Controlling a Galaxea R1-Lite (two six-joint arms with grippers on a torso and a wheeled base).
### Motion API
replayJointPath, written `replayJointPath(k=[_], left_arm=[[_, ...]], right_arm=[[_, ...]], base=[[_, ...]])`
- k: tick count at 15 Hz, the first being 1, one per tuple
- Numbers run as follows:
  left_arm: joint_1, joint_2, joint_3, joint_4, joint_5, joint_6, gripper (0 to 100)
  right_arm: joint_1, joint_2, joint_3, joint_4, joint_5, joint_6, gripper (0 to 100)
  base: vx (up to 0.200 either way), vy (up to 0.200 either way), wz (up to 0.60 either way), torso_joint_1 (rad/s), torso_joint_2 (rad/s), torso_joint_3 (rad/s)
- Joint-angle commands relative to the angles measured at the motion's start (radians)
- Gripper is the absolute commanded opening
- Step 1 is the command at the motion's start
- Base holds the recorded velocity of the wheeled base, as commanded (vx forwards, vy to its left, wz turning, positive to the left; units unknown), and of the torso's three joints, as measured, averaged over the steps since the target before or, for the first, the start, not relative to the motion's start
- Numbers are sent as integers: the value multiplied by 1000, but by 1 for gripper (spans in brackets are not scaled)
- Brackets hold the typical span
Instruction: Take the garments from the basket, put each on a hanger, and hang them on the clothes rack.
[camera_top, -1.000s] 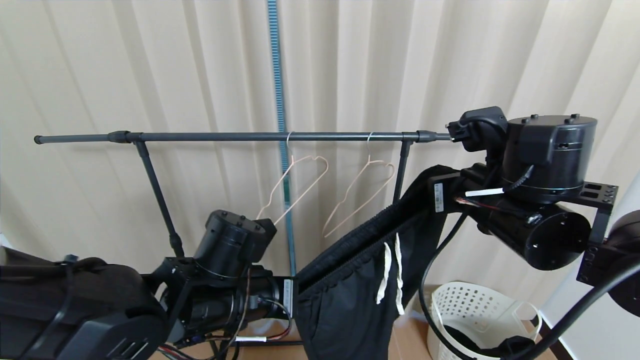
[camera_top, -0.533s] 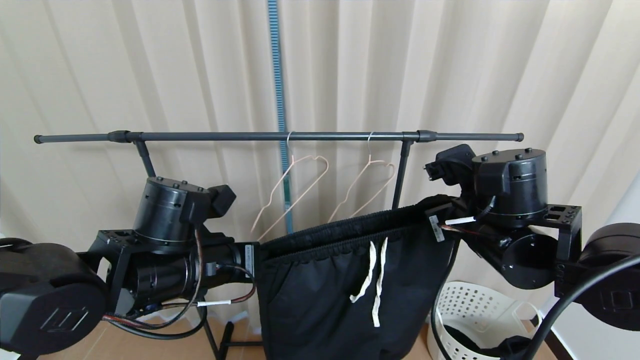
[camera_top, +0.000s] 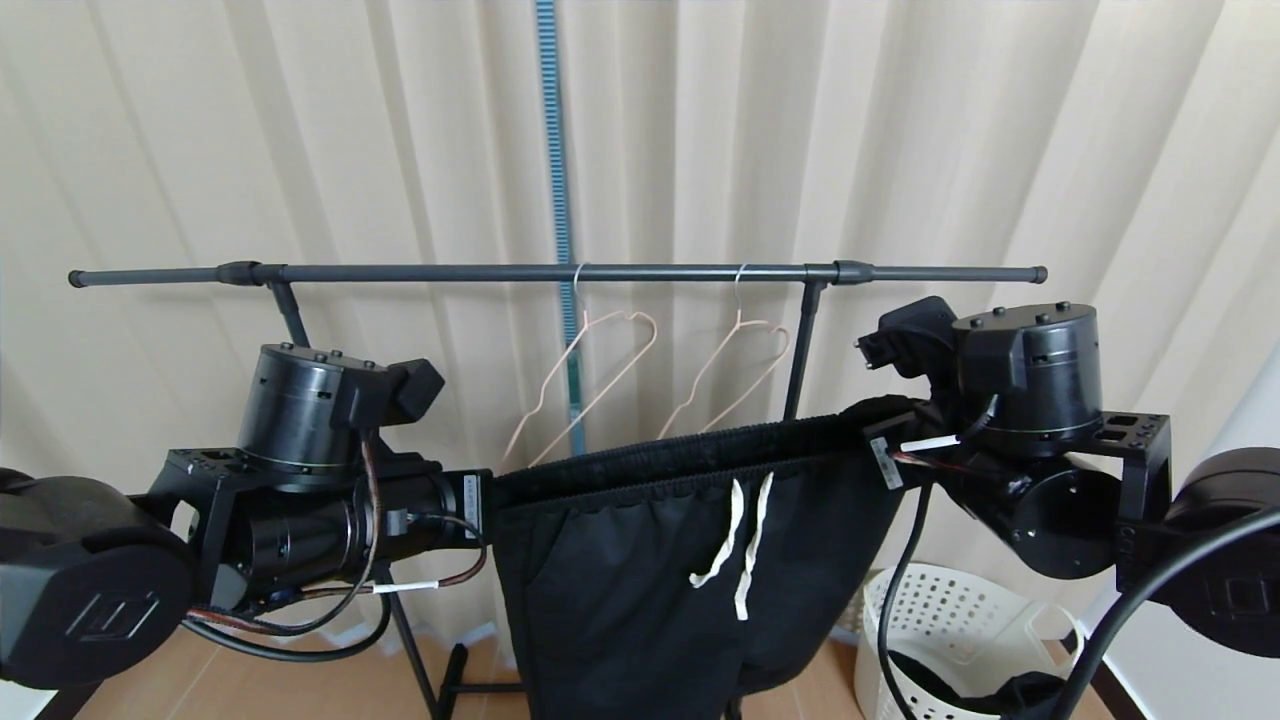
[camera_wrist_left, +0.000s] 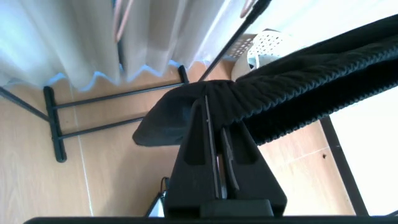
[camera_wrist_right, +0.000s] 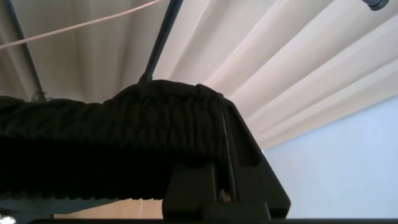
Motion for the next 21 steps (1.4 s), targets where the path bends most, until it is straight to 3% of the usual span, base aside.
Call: replayJointPath(k=[1,5,8,11,15,16,19,21], left_arm=[[7,-3,2,0,1,2,0],[-2,-37,-24,0,3,28,0],[-5,-17,-66,0,3,77,0],[-8,9,-118,0,-2,77,0],[-12,57,-199,-2,-6,75,0],[-24,74,-232,-6,-16,77,0],[-44,83,-301,-6,-97,74,0],[-64,128,-374,-2,-102,72,0]], right_arm=[[-22,-4,1,2,1,-1,0],[-13,-93,48,51,37,-89,0],[58,-179,114,135,44,-84,0],[105,-252,189,141,49,-66,0],[236,-303,298,144,90,38,0],[331,-306,321,146,115,108,0],[458,-295,321,146,158,187,0],[544,-295,321,146,173,232,0]], base=[[0,0,0,0,0,0],[0,0,0,0,0,0],[0,0,0,0,0,0],[0,0,0,0,0,0],[0,0,0,0,0,0],[0,0,0,0,0,0],[0,0,0,0,0,0],[0,0,0,0,0,0]])
